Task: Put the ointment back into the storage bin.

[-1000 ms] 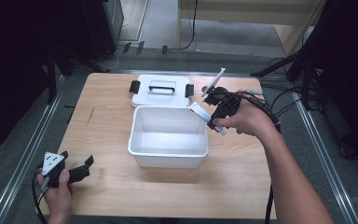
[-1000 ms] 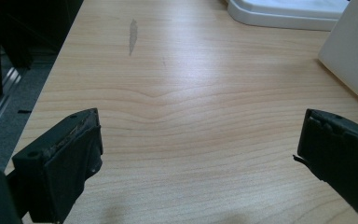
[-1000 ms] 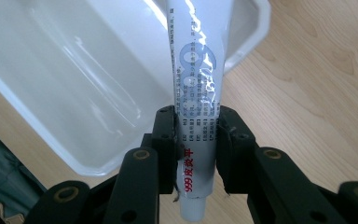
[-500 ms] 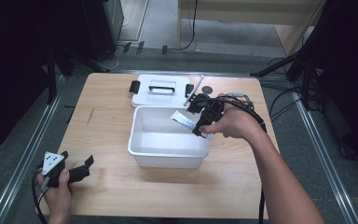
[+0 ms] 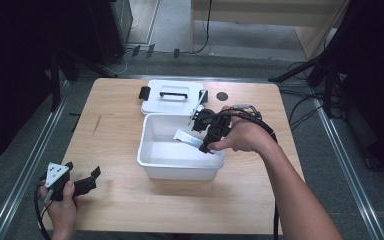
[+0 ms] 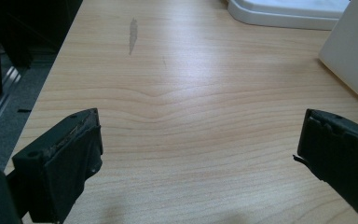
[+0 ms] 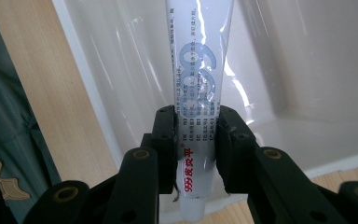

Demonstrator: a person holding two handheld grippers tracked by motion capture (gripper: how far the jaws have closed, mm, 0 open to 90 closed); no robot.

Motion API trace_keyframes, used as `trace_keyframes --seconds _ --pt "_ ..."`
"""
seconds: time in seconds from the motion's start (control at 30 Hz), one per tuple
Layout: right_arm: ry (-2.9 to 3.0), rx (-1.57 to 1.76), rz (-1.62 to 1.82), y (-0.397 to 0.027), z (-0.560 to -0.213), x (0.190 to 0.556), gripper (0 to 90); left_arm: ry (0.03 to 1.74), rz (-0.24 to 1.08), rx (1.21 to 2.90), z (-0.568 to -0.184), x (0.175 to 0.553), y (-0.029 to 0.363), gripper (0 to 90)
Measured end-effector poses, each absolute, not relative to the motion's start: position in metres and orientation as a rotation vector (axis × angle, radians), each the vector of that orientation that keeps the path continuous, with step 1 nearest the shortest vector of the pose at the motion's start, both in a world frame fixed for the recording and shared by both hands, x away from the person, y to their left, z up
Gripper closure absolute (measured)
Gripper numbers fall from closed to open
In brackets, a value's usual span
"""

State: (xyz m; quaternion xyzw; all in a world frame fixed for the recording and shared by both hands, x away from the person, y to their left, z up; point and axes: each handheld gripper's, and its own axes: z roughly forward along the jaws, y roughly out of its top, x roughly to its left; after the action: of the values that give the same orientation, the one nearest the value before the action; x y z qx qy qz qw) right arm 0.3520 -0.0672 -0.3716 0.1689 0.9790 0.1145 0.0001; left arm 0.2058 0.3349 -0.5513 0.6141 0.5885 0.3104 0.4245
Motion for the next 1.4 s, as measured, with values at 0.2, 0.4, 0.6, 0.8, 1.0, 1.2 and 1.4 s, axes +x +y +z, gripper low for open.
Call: trace_keyframes --seconds 0.2,0.4,0.6,0.8,1.0,1.2,1.4 --pt "3.094 0.484 0.352 -0.065 -0.38 0.351 72.2 1.471 0.777 1.537 -0.551 0.206 0.335 0.3" --pt "3.113 0.467 0.328 -0.064 -0.391 0.35 72.2 1.473 0.776 1.535 -0.551 0.206 0.335 0.3" --pt "3.129 0.463 0.323 -0.064 -0.401 0.35 72.1 1.473 0.775 1.541 -0.551 0.206 0.335 0.3" --pt "3.144 0.458 0.305 -0.064 -0.411 0.351 72.1 1.472 0.775 1.541 -0.551 0.206 0.335 0.2" --pt "3.159 0.472 0.3 -0.064 -0.419 0.351 72.1 1.473 0.776 1.542 -0.551 0.206 0.335 0.3" --pt "3.167 0.472 0.27 -0.061 -0.426 0.35 72.0 1.473 0.776 1.542 -0.551 0.206 0.335 0.3" --pt "3.171 0.473 0.238 -0.059 -0.431 0.351 71.9 1.472 0.775 1.542 -0.551 0.206 0.335 0.3"
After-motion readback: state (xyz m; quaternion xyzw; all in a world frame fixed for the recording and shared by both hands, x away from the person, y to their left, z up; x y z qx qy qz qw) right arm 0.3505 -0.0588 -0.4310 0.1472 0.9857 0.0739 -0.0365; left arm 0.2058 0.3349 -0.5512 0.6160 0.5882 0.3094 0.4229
